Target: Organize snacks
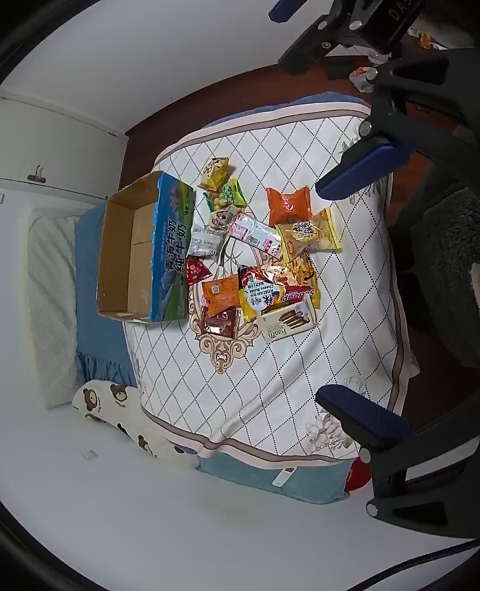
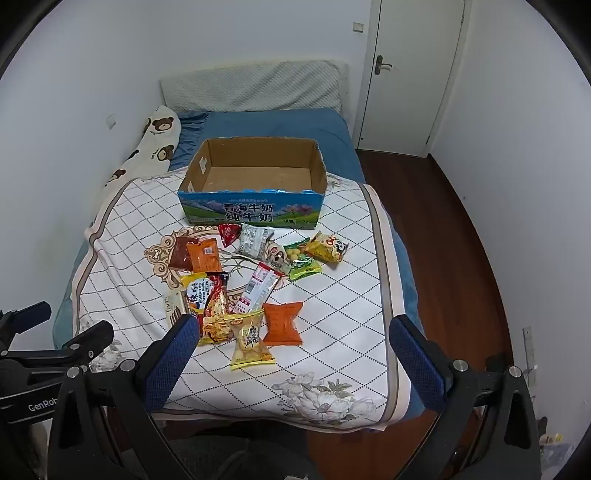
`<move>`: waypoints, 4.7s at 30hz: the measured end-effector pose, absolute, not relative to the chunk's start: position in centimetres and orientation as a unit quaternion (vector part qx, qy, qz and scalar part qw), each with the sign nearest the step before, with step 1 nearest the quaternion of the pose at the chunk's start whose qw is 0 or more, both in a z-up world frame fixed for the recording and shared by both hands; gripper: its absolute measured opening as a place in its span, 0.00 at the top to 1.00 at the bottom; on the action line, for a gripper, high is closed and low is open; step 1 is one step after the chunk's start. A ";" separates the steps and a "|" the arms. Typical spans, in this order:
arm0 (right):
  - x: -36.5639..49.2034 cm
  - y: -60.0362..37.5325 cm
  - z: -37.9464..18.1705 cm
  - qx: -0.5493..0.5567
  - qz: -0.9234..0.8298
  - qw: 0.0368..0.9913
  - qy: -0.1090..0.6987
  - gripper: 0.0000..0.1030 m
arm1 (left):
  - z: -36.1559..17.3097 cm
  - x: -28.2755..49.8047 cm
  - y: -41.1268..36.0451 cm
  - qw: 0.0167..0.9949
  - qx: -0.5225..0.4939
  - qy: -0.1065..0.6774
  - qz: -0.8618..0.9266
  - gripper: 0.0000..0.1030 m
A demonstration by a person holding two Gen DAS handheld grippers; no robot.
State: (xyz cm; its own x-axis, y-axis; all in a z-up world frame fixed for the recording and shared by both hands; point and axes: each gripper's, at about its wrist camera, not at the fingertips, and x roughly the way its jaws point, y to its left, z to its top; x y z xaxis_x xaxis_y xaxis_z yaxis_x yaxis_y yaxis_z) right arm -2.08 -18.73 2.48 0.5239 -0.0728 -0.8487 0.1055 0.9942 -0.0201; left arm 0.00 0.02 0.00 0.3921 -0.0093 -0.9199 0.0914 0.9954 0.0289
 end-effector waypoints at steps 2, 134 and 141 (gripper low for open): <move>-2.1 -18.7 2.5 0.016 -0.052 0.873 0.485 0.00 | 0.0 0.0 0.0 0.833 0.037 0.551 -0.030 0.01; 12.5 -12.8 -28.2 0.104 0.025 0.724 0.682 0.19 | -35.0 15.4 9.0 0.688 -0.032 0.725 0.014 0.44; 16.1 -7.7 -31.4 0.086 0.065 0.719 0.686 0.18 | -37.1 14.5 11.9 0.690 -0.009 0.723 0.022 0.42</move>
